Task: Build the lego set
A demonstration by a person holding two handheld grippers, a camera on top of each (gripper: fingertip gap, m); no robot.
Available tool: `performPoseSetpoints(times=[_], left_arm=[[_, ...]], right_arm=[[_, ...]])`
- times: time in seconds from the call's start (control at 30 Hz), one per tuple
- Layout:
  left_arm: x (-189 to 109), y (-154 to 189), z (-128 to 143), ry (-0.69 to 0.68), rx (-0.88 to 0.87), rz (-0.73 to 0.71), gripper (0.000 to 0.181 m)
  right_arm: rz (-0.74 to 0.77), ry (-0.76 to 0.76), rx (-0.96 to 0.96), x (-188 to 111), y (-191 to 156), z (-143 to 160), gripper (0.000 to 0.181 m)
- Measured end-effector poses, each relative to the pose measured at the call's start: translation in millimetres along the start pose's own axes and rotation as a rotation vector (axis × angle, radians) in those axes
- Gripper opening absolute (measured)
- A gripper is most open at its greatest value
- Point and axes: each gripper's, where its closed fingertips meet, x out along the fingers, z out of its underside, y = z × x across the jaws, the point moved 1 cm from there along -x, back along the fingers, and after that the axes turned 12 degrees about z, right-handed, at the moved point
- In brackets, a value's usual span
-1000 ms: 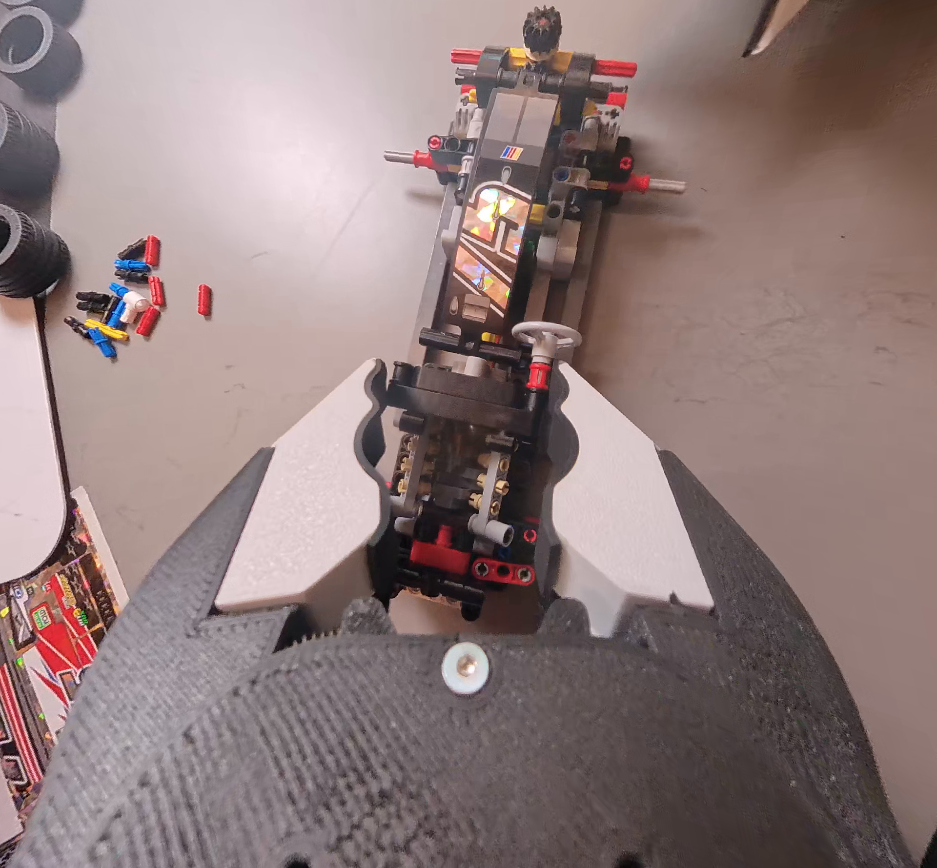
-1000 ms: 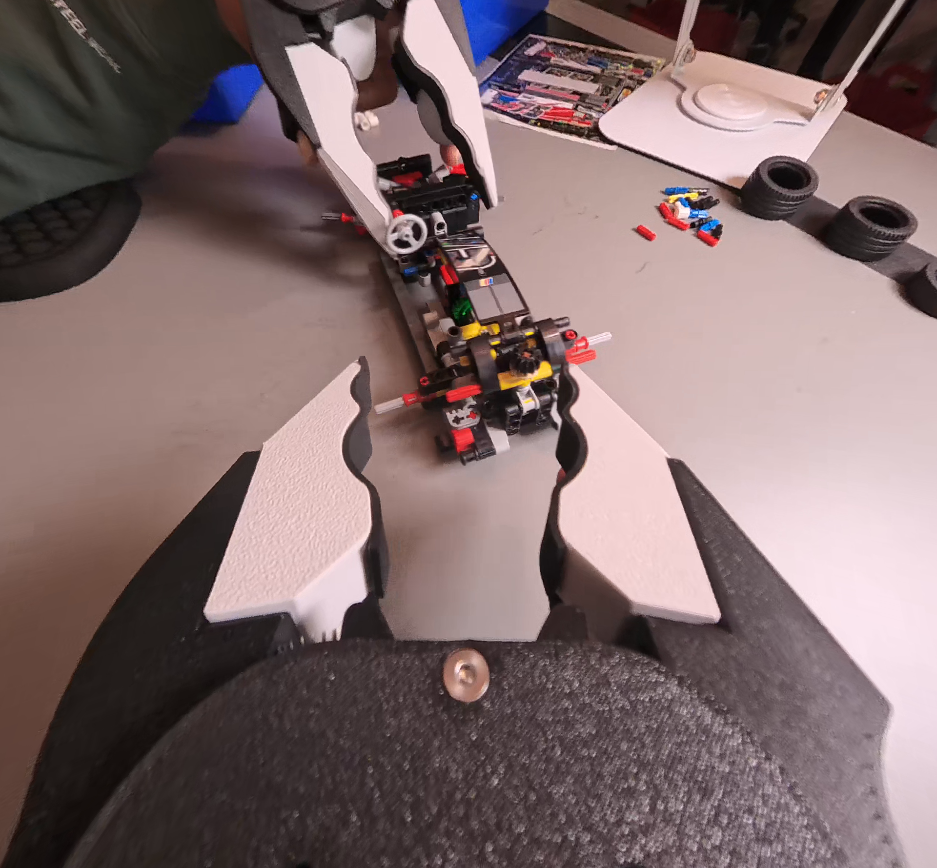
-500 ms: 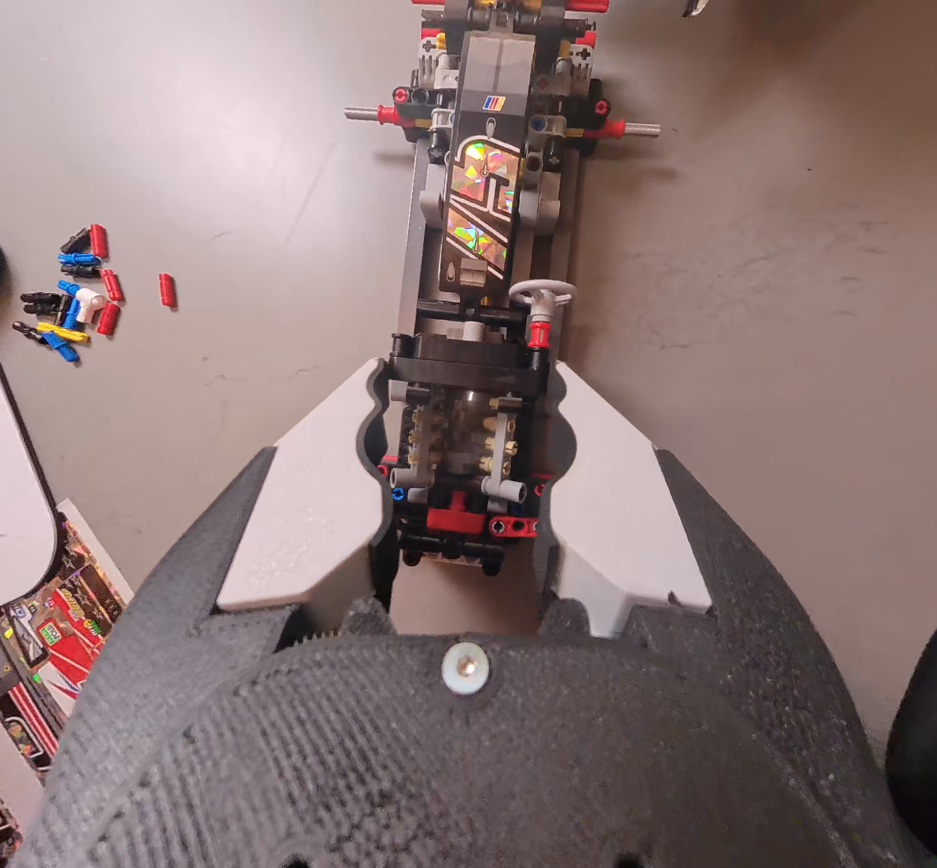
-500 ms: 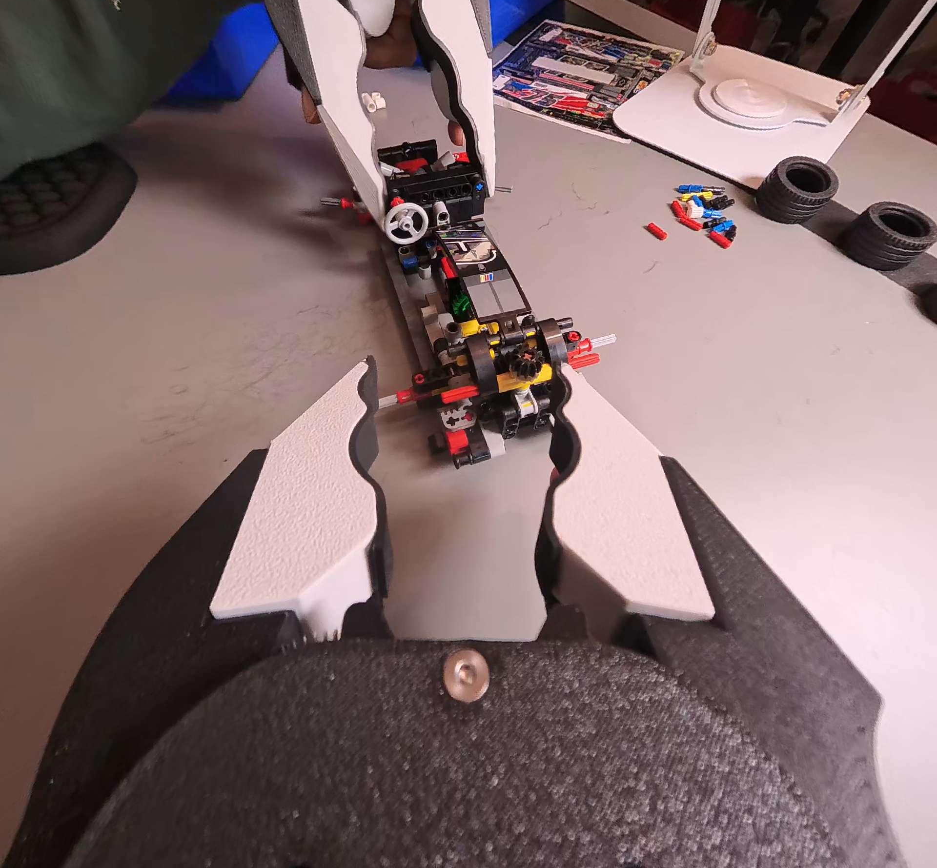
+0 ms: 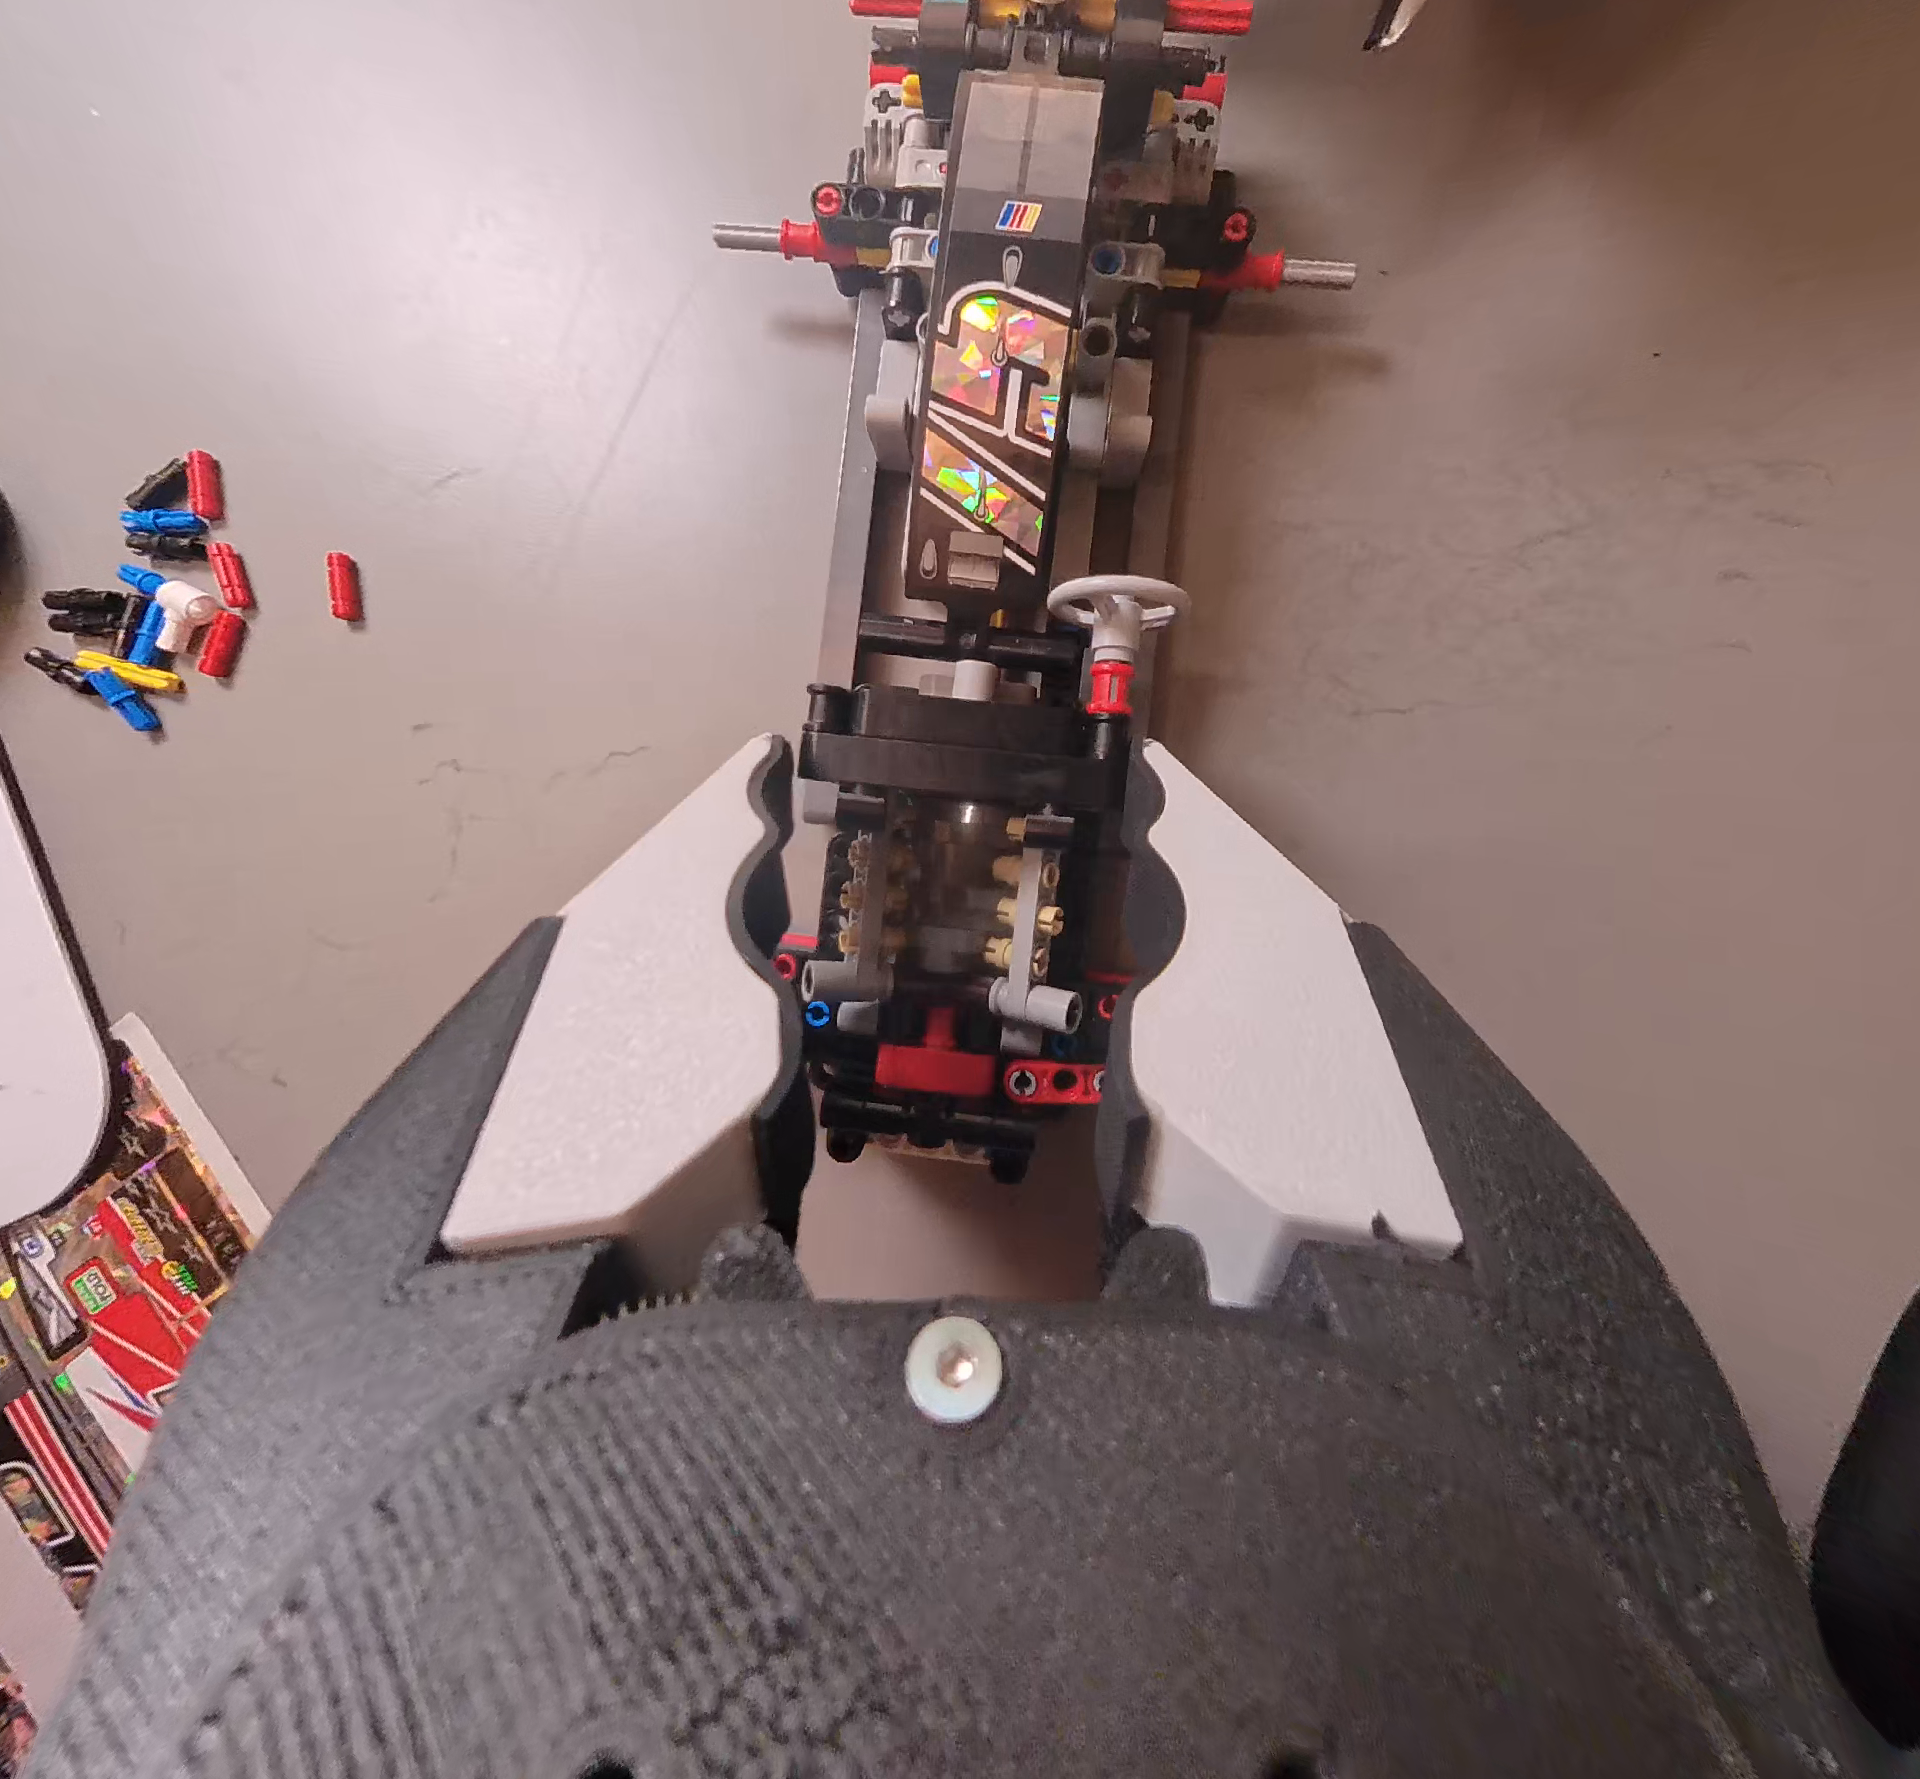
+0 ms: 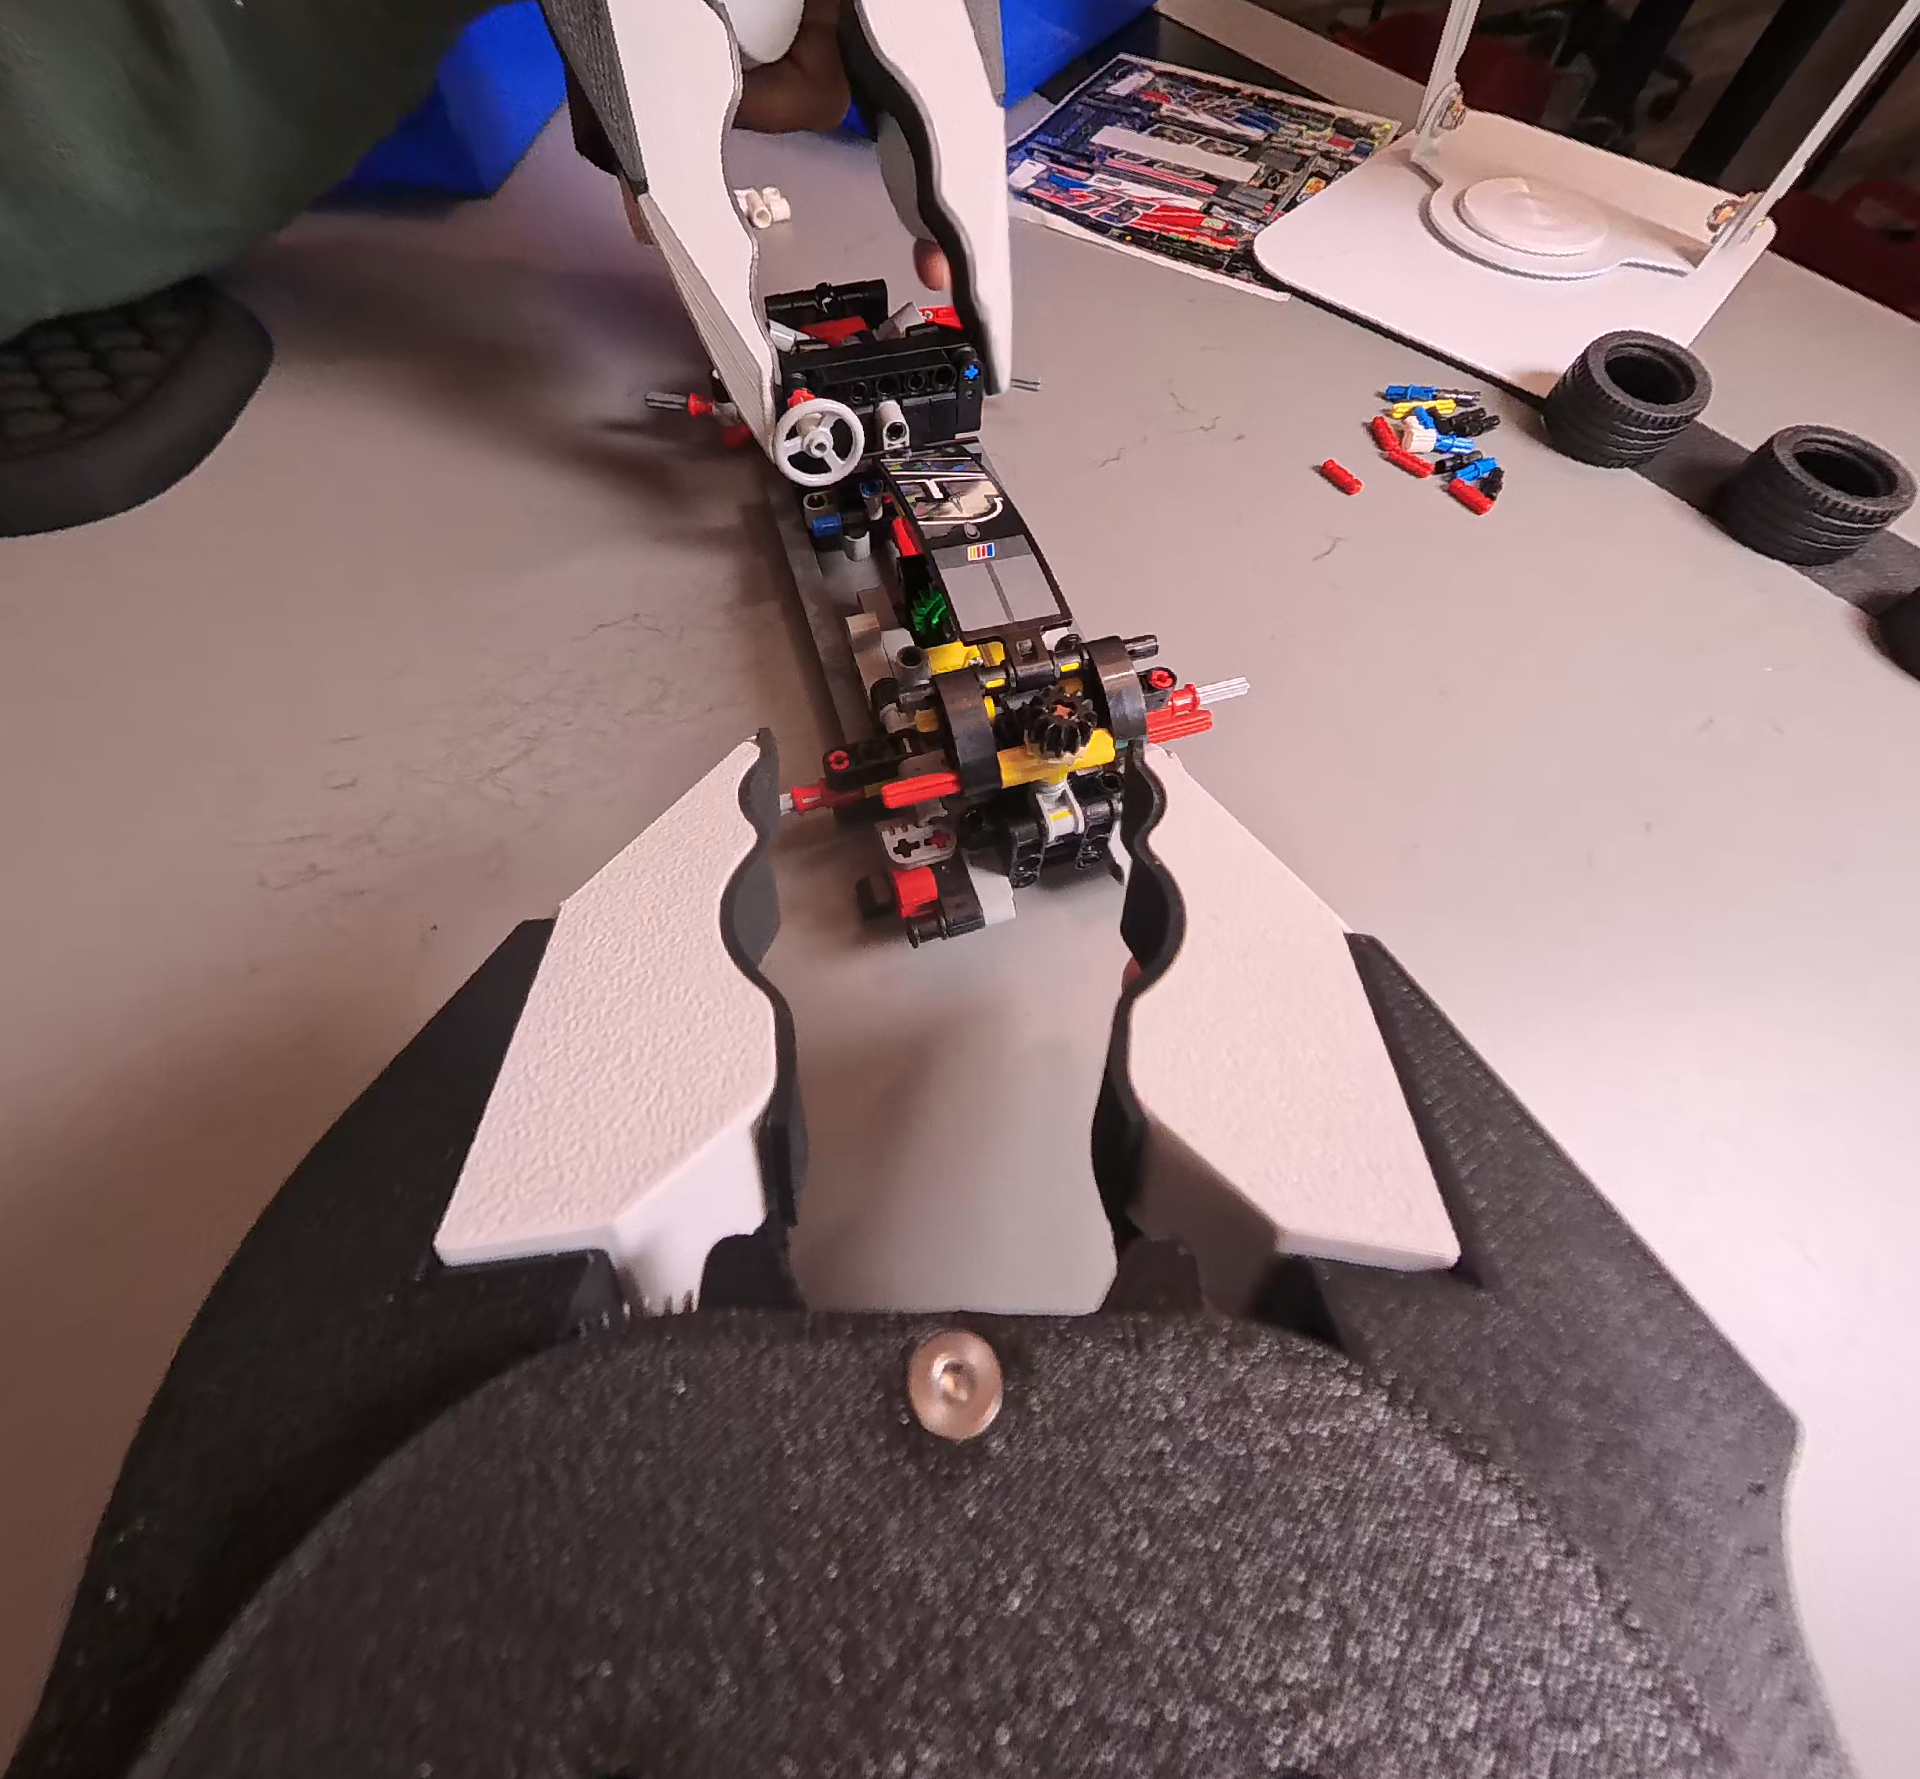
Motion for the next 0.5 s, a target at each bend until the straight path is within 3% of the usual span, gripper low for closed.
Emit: performPoseSetpoints(times=[0.03,0.5], left_arm=[[1,-2,0,-0.002,-0.001,-0.008,0.066],[-1,-7,-13,0.096,0.02,-0.047,0.063]], right_arm=[[-0.001,0.004,-0.002,-1,0,0,0.064],[0.045,0.026,-0.006,-5,2,-4,0.068]])
